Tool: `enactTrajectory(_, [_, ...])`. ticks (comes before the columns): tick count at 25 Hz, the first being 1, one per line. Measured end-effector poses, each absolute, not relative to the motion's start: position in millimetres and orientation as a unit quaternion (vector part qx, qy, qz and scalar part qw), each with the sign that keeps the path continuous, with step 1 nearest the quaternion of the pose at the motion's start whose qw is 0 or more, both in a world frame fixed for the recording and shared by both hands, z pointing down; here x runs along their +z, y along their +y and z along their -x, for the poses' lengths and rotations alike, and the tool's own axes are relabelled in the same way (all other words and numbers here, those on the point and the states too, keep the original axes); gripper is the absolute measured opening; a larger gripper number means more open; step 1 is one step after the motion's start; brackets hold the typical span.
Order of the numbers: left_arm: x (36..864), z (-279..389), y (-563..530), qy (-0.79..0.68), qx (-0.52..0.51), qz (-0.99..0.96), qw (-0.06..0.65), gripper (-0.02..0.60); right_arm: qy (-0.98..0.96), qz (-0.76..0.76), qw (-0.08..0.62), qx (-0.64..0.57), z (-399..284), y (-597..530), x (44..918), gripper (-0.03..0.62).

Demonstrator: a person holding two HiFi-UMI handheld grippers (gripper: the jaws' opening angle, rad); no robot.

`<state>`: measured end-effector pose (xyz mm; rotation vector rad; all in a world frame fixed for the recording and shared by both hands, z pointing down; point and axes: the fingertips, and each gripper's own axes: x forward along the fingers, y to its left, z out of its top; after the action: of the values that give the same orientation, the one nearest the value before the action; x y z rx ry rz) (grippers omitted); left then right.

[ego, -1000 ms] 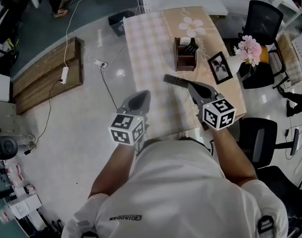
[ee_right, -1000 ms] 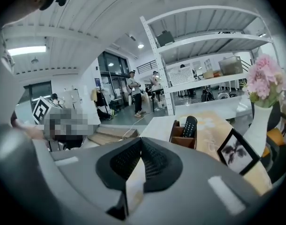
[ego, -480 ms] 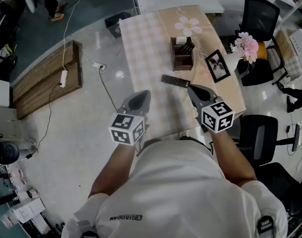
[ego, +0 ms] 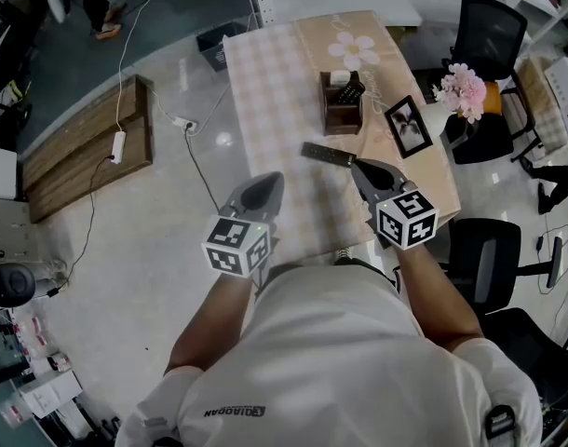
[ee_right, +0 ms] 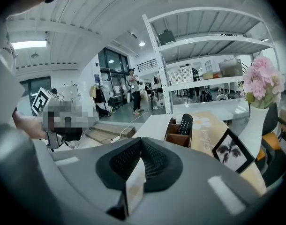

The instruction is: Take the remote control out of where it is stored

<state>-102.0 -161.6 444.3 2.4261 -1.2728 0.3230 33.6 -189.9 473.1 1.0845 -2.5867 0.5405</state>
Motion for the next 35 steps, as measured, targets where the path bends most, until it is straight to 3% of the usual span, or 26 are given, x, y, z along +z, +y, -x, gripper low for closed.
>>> enactTrajectory(12, [456, 110, -169, -0.480, 0.128, -0.843, 0.206, 0.005, -0.873, -0.425, 0.177, 0.161, -65, -273, 492, 0.008])
enactTrajectory(27, [469, 144, -185, -0.534, 0.136, -0.802, 0.231, 0.005, -0.857, -0.437, 0.257, 0.095, -72, -397, 521, 0.143])
enactTrajectory(35, [476, 148, -187, -0.542, 0.137, -0.793, 0.242, 0.005, -0.869, -0.397, 0.272, 0.112, -61, -414, 533, 0.143])
